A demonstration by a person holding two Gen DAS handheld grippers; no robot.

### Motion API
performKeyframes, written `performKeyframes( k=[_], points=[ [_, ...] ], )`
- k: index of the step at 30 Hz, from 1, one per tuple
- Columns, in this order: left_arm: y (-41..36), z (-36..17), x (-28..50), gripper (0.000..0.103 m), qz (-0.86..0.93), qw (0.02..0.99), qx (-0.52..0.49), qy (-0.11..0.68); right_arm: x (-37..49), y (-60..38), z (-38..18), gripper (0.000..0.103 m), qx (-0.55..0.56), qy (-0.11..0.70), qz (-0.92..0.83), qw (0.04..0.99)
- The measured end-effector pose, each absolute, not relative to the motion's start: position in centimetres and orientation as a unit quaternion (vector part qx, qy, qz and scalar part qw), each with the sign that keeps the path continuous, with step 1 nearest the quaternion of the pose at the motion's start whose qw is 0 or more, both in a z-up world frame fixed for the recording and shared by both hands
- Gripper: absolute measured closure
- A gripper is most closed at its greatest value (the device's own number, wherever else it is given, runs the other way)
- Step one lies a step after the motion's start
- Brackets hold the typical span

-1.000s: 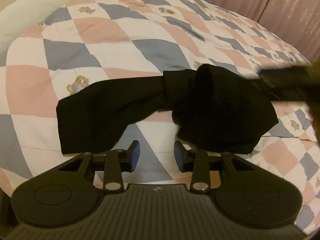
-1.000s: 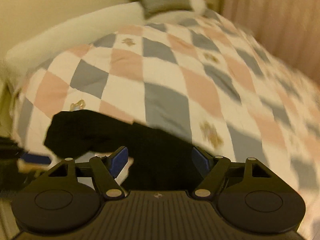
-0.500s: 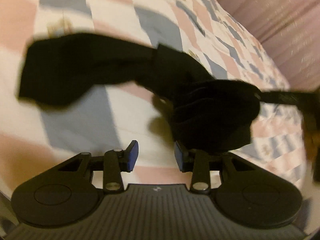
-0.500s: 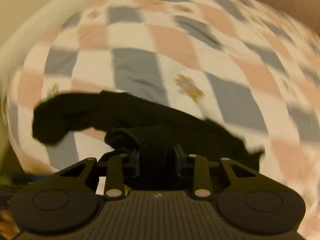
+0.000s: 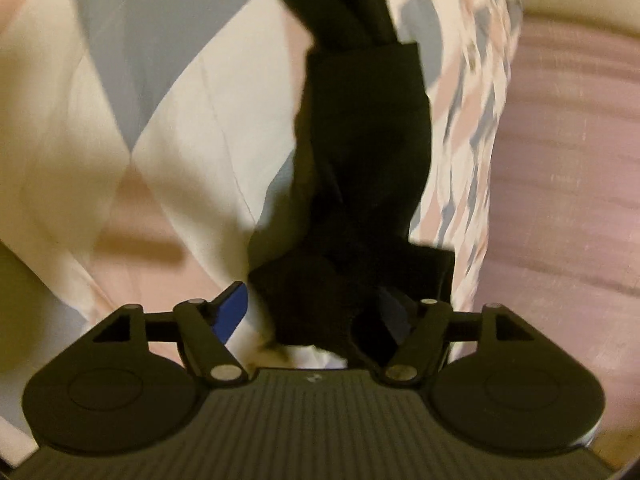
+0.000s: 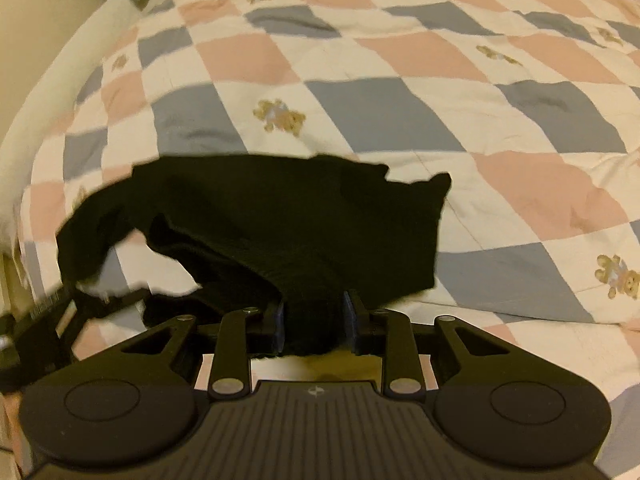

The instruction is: Fold clothes

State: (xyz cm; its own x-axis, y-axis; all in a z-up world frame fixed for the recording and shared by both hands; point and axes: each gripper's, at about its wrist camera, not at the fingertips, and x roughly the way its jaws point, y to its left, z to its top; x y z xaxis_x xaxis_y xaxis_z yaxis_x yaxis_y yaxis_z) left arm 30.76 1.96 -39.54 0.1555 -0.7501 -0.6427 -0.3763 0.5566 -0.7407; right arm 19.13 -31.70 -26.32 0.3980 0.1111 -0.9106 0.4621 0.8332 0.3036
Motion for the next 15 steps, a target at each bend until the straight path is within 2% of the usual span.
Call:
performKeyframes(
  k=[5,15],
  points=[
    [0.3,-40.6,29.4,0.035,-0.132,0.627,-0.479,0.600,16.6,-32.7,-28.4,0.080,0.250,0.549,-0.094,0.792],
    [1.0,-40.4,22.6,0.036,-0.082,0.640,-0.507,0.571,14.0,-35.2,-30.0,0.080,0.243,0.553,-0.059,0.795]
  ],
)
